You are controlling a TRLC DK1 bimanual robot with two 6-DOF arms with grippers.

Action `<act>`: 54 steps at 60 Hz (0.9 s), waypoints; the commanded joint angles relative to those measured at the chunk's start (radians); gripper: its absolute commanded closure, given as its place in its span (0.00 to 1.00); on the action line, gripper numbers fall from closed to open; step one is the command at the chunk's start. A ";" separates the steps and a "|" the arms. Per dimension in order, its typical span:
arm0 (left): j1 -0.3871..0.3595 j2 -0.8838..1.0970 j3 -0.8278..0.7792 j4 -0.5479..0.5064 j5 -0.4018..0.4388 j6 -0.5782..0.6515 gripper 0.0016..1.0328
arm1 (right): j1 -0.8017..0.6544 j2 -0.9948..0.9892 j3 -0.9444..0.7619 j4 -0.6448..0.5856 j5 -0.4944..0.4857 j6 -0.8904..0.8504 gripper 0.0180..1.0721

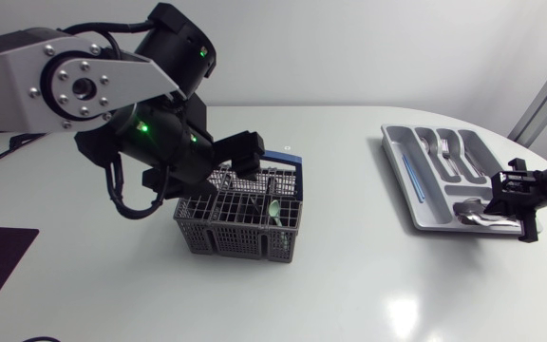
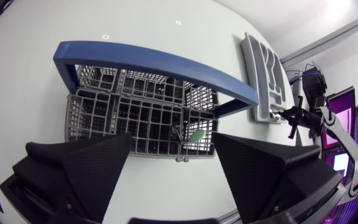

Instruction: Unload the cutlery basket into the drawer organizer.

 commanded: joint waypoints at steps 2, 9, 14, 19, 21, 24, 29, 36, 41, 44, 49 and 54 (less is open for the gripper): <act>-0.027 -0.003 -0.040 -0.017 -0.028 0.084 0.11 | -0.008 0.033 -0.008 0.057 0.037 -0.053 0.88; -0.040 -0.004 -0.052 -0.018 -0.048 0.134 0.11 | -0.010 0.039 -0.022 0.097 0.065 -0.059 0.76; -0.038 -0.004 -0.055 -0.017 -0.048 0.160 0.11 | -0.010 0.031 -0.031 0.109 0.083 -0.059 0.45; -0.035 -0.004 -0.055 -0.017 -0.048 0.177 0.11 | -0.010 -0.001 -0.045 0.104 0.083 -0.057 0.12; -0.035 -0.004 -0.057 -0.017 -0.048 0.185 0.10 | -0.007 -0.021 -0.059 0.101 0.080 -0.057 0.06; -0.035 -0.006 -0.060 -0.017 -0.048 0.191 0.10 | 0.001 -0.058 -0.085 0.097 0.073 -0.056 0.05; -0.038 -0.006 -0.063 -0.015 -0.048 0.199 0.10 | 0.019 -0.125 -0.119 0.063 0.054 -0.051 0.05; -0.052 -0.003 -0.073 -0.014 -0.048 0.192 0.10 | 0.053 -0.222 -0.140 -0.021 -0.003 0.007 0.05; -0.058 -0.003 -0.078 -0.014 -0.048 0.182 0.10 | 0.087 -0.273 -0.128 -0.124 -0.030 0.061 0.05; -0.061 -0.001 -0.083 -0.012 -0.048 0.183 0.10 | 0.115 -0.306 -0.128 -0.172 -0.045 0.102 0.05; -0.061 0.002 -0.084 -0.011 -0.048 0.185 0.10 | 0.161 -0.360 -0.131 -0.248 -0.067 0.158 0.05; -0.061 0.005 -0.084 -0.009 -0.048 0.185 0.10 | 0.208 -0.418 -0.137 -0.298 -0.099 0.214 0.05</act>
